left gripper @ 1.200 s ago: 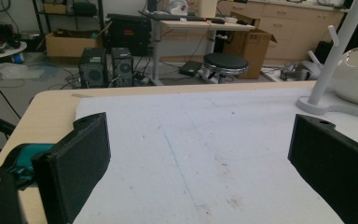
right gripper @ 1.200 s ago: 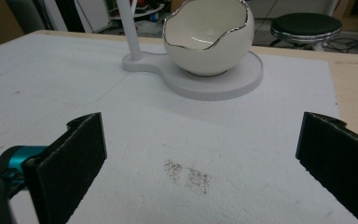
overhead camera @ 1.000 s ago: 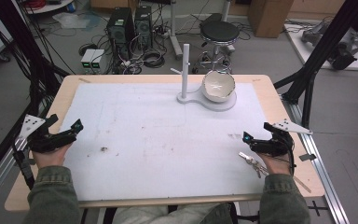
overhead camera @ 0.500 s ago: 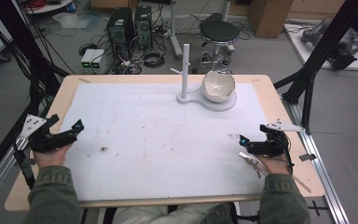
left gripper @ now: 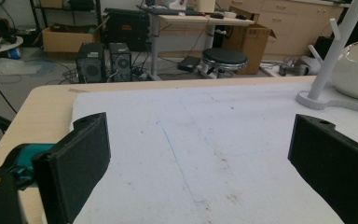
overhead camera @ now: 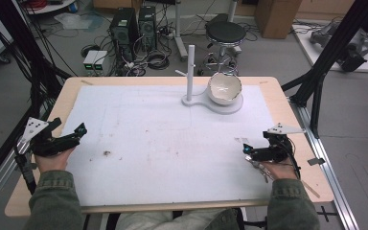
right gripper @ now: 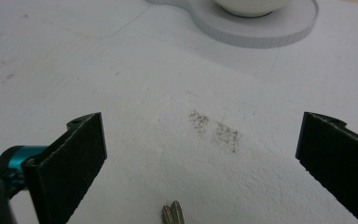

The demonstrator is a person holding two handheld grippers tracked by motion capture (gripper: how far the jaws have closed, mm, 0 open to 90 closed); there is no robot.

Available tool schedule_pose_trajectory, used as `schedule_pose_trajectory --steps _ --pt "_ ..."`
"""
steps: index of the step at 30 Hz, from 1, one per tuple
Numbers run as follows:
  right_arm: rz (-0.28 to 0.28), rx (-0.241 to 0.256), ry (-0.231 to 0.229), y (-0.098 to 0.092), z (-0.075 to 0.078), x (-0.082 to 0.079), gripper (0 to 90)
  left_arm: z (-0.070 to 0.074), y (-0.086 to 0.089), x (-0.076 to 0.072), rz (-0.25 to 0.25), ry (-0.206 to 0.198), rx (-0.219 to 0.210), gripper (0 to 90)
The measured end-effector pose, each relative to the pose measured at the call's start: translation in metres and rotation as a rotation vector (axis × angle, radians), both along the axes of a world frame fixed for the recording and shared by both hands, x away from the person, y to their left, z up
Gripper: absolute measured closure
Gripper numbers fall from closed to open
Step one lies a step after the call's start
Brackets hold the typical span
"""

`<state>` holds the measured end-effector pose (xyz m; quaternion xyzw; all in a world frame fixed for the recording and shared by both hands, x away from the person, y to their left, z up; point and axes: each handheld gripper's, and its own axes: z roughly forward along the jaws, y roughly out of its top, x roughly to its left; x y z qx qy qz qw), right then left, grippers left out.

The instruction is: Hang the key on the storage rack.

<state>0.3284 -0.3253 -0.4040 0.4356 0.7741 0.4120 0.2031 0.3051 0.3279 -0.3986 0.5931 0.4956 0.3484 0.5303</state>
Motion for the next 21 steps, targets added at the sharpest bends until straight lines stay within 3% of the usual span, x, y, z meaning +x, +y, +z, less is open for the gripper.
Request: schedule_pose_trajectory --steps 8,16,21 --pt "0.045 -0.06 0.086 0.005 -0.007 0.004 0.6 -0.001 -0.001 0.001 -0.004 0.005 0.0 6.1" --pt "0.068 -0.077 0.135 0.007 -0.012 0.006 0.6 -0.001 -0.001 0.001 -0.006 0.008 0.002 6.0" --pt "0.088 -0.126 0.175 0.008 -0.014 0.009 0.6 -0.002 -0.002 0.002 -0.01 0.015 0.004 6.0"
